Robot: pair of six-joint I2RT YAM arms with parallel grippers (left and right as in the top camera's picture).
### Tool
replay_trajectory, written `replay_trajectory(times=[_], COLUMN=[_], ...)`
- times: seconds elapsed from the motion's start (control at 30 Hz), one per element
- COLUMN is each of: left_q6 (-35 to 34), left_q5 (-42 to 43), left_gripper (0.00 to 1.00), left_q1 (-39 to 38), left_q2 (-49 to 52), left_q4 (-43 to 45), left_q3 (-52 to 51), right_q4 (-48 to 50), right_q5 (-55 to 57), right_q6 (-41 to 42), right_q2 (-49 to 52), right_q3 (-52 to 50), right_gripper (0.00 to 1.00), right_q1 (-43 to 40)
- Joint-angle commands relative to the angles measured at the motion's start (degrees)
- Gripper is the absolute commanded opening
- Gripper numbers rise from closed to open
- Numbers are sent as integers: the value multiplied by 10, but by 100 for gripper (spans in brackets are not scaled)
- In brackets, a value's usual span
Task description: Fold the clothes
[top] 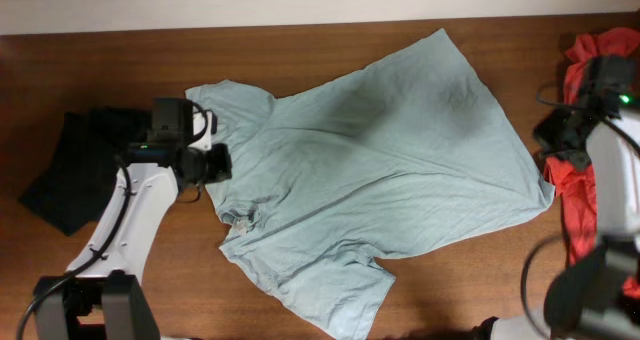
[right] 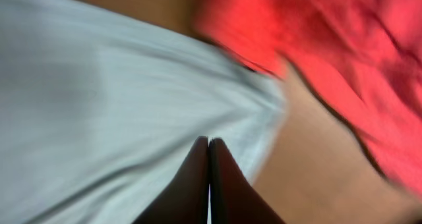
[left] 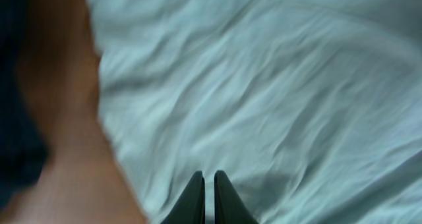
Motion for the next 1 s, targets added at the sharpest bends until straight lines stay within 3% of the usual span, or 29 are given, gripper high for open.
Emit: replay_trajectory(times=[0.0,0.2,0.4,0.7,0.97], left_q6=[14,14,52,66,66], left_q5=[19,19,19,16,14], left_gripper=[7,8,8,6,5], left_q1=[-14,-16,-19,-19,-18], left_q2=[-3,-3,38,183,296], left_q4=[31,48,132,301,309], left_q3=[6,6,6,14,79], right_q4=[57,147,177,126,94], right_q5=[-220,-251,-251,-251,-251], right_q6=[-142,-182,-182,-182,-182], right_q2=[-38,8,50,48,48], right_q3=[4,3,3,3,3], right_gripper=[4,4,4,4,4], right_q1=[33,112,169,172,172])
